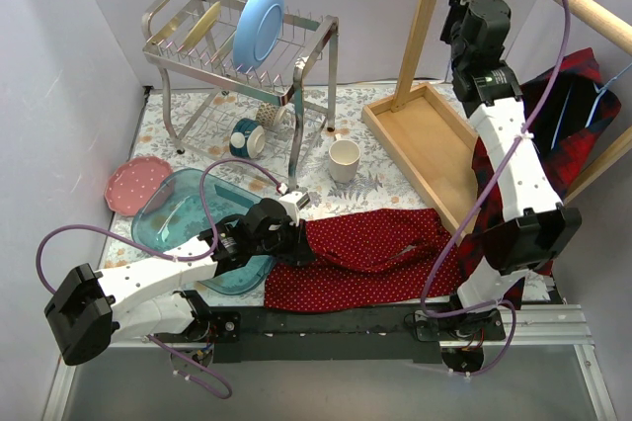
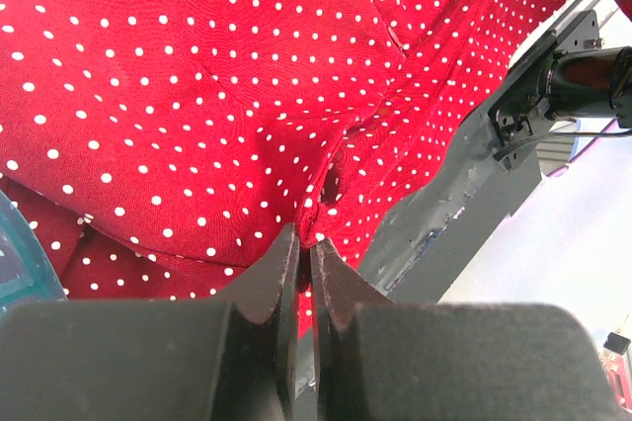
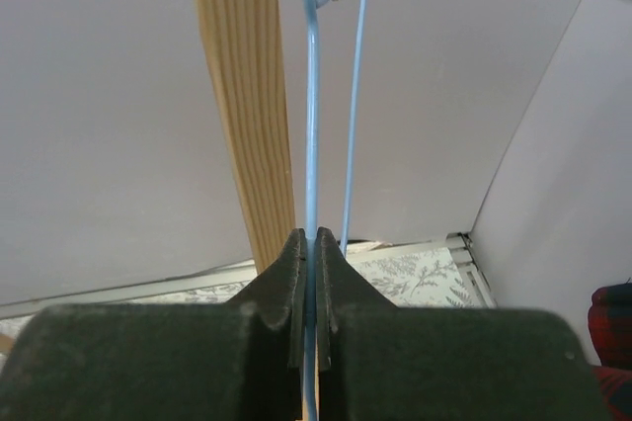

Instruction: Place the skirt on the hanger

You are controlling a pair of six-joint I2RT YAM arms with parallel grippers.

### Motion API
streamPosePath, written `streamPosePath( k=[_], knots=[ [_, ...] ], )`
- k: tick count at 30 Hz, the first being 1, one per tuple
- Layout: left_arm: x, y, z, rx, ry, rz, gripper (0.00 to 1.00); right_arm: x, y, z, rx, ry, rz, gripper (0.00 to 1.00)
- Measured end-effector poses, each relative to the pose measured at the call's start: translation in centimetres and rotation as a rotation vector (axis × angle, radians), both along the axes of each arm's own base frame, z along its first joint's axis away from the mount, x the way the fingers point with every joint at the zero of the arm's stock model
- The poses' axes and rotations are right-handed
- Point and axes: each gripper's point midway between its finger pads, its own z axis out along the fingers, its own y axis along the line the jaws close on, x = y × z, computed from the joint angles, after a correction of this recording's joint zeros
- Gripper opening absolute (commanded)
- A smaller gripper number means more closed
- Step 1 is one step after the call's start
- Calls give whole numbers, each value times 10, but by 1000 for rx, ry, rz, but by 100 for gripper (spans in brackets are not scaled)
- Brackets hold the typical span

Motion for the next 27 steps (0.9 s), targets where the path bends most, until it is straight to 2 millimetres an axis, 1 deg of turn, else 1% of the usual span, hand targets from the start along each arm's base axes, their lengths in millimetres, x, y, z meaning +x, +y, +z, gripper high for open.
streamPosePath(
  k=[2,6,8,11,13,15,17,19,20,21,24,27],
  knots=[
    [0,0,0,-1,1,-1,0,-9,0,13,0,-24,15,1],
    [0,0,1,-2,0,-1,0,-36,3,44,8,-87,66,1],
    [0,0,2,-5,-2,-1,0,-47,4,49,9,-98,89,1],
    [0,0,4,-11,-7,-2,0,-60,7,48,7,-98,125,1],
    [0,0,6,-16,-12,-1,0,-68,12,40,3,-81,159,1],
    [0,0,7,-19,-17,1,0,-77,15,26,-4,-51,189,1],
    [1,0,8,-20,-23,2,0,-88,18,8,-11,-12,221,1],
    [2,0,9,-21,-27,3,0,-102,20,-11,-19,29,251,1],
    [3,0,10,-21,-31,4,0,-109,20,-17,-21,41,263,1],
    [3,0,11,-21,-33,5,0,-119,21,-26,-24,60,282,1],
    [6,-2,16,-27,-47,10,0,-145,25,-38,-46,81,342,1],
    [11,-5,22,-36,-64,15,0,-176,34,-42,-80,77,443,1]
  ],
)
